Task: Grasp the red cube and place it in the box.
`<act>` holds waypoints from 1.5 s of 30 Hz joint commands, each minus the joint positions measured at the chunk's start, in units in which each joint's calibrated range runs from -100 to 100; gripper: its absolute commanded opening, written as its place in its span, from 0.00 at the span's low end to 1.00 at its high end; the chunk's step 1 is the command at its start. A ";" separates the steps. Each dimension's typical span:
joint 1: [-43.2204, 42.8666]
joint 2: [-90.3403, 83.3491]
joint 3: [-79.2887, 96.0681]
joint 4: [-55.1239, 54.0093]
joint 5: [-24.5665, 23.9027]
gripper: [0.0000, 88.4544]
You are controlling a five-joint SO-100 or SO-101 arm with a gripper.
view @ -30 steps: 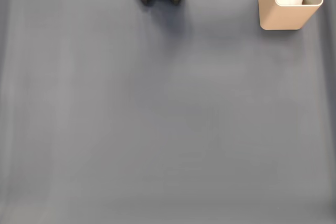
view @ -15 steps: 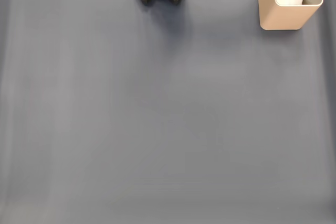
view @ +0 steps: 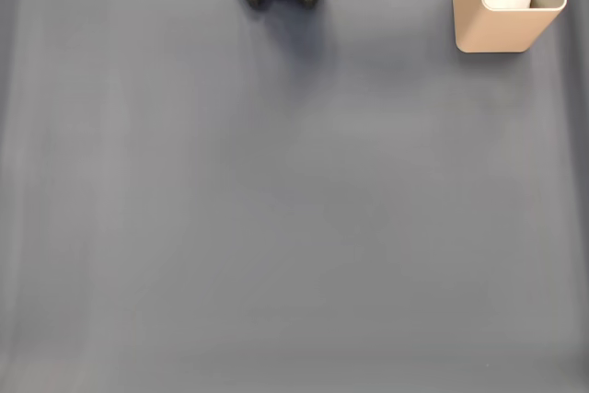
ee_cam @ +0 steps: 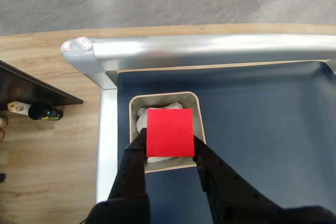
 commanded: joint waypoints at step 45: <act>2.60 -2.72 1.01 -4.89 1.95 0.05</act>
